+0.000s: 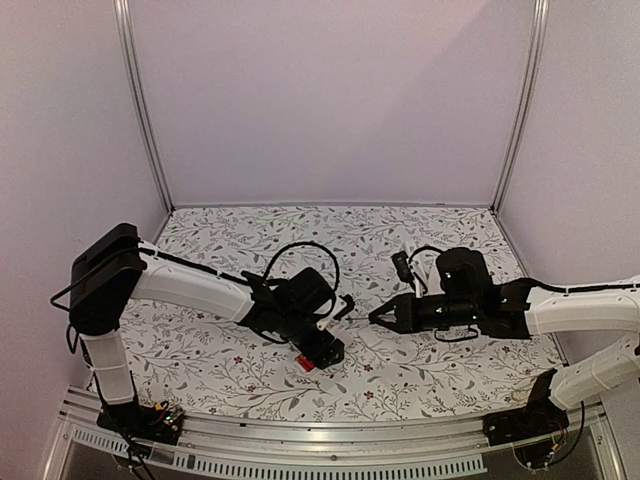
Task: Unload the batteries from the remote control
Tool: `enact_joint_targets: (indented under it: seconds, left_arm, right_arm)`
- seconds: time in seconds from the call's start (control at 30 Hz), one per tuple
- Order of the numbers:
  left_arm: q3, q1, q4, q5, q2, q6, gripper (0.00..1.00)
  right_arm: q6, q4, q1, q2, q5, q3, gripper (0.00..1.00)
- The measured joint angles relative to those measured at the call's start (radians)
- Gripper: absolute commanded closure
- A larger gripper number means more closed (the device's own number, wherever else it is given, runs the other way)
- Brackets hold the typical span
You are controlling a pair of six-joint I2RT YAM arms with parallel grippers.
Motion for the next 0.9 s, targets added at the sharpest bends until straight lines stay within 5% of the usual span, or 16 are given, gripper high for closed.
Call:
enact_joint_targets:
  seconds: [0.5, 0.9]
  left_arm:
    - [-0.429, -0.003, 0.223, -0.051, -0.367, -0.063, 0.0]
    - [-0.499, -0.056, 0.327, -0.105, -0.332, -0.088, 0.13]
  right_arm:
    - [-0.042, -0.123, 0.005, 0.03, 0.048, 0.055, 1.0]
    - [-0.064, -0.145, 0.08, 0.258, 0.003, 0.189, 1.0]
